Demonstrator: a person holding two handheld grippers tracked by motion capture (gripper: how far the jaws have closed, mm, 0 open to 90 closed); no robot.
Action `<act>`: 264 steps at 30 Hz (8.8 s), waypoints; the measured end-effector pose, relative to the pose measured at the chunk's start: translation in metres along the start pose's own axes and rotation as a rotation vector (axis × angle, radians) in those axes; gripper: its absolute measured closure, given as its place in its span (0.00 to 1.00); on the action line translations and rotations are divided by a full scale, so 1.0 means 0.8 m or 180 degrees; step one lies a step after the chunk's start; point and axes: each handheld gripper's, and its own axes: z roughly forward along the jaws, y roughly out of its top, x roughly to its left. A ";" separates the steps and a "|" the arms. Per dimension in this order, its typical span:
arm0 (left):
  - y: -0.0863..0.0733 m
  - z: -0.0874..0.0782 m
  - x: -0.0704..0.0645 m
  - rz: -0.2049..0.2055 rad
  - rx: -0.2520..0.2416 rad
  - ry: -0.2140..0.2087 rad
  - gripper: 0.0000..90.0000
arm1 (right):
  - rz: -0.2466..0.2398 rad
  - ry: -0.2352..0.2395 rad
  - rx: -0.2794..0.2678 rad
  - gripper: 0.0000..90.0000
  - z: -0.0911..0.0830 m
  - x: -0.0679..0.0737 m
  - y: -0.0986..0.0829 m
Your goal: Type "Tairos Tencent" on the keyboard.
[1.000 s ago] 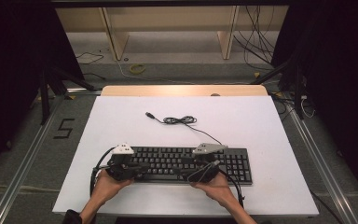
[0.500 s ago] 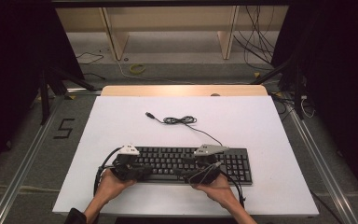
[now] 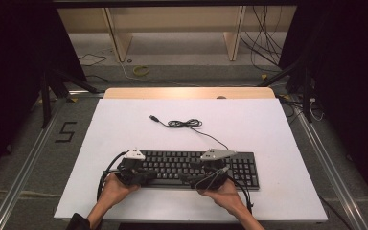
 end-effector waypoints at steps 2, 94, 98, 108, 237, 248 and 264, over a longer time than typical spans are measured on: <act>0.000 0.000 0.000 -0.0001 -0.0007 0.0006 0.99 | -0.0001 -0.0002 -0.0007 0.40 0.000 0.000 0.000; 0.031 -0.022 0.039 -0.0213 -0.0359 0.0196 0.91 | -0.0011 0.0041 -0.0028 0.38 0.003 0.003 -0.001; 0.033 -0.017 0.039 -0.0184 -0.0319 0.0212 0.96 | -0.0010 0.0042 -0.0026 0.38 0.003 0.003 -0.001; 0.035 -0.007 0.036 -0.0135 -0.0188 0.0236 0.99 | -0.0015 0.0044 -0.0022 0.38 0.002 0.003 -0.001; 0.000 -0.048 0.018 -0.0451 -0.0633 -0.0028 0.36 | -0.0217 -0.0198 0.0420 1.00 0.075 0.013 0.013; 0.000 -0.047 0.018 -0.0425 -0.0624 -0.0016 0.36 | -0.0114 -0.0136 0.0241 0.82 0.047 0.004 0.013; 0.003 -0.047 0.016 -0.0363 -0.0637 -0.0036 0.35 | 0.0037 -0.0123 0.0009 0.58 0.001 -0.011 0.009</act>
